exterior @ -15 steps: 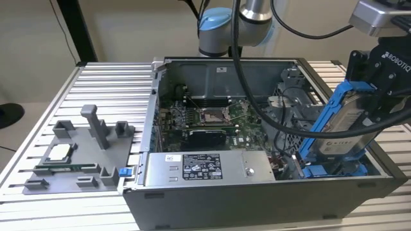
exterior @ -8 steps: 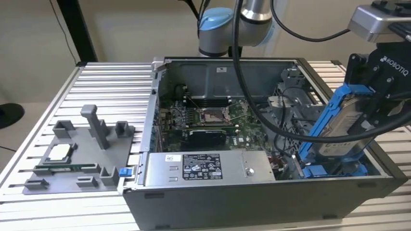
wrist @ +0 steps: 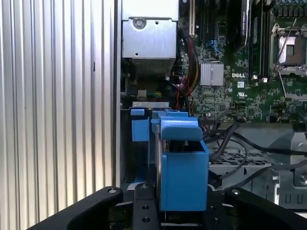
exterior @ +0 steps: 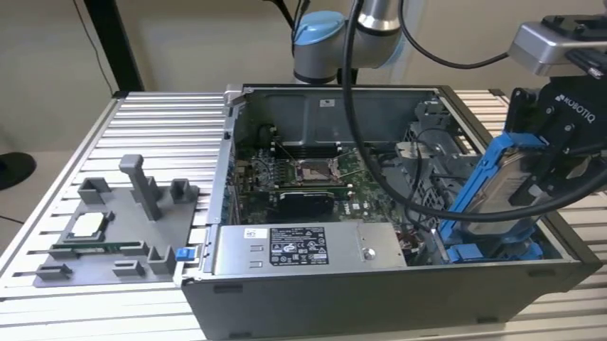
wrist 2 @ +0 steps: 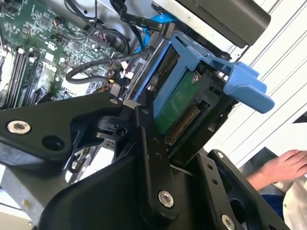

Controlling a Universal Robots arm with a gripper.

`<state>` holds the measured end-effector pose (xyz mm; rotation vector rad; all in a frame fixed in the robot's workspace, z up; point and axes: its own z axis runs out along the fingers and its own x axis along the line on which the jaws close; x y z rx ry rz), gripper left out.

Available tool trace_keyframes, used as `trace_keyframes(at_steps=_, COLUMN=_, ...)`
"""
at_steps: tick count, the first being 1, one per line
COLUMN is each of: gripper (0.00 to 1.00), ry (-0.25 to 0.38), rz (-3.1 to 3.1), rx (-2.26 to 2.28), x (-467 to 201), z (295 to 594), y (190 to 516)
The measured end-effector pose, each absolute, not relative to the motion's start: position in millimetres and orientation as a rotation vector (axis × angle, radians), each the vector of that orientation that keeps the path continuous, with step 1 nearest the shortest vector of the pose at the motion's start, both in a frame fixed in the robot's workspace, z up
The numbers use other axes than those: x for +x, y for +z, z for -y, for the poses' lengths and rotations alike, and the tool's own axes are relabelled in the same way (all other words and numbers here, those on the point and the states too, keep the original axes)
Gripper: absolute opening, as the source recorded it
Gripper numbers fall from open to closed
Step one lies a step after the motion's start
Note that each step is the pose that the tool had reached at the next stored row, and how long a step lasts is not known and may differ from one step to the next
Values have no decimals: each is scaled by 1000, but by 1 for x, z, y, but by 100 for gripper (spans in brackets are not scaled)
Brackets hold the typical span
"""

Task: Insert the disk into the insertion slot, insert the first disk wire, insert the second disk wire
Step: 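Insert the disk into the insertion slot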

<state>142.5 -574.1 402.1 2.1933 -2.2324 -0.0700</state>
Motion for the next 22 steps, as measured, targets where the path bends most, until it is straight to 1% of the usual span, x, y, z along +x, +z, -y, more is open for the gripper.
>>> trace_keyframes(at_steps=19, gripper=0, ry=-70, rz=2233, rx=2194, x=143, z=574, y=372)
trace_keyframes(at_steps=20, gripper=100, ry=-69, rz=2232, rx=2193, x=143, z=574, y=373)
trace_keyframes(at_steps=22, gripper=100, ry=-70, rz=2232, rx=2193, x=143, z=574, y=375)
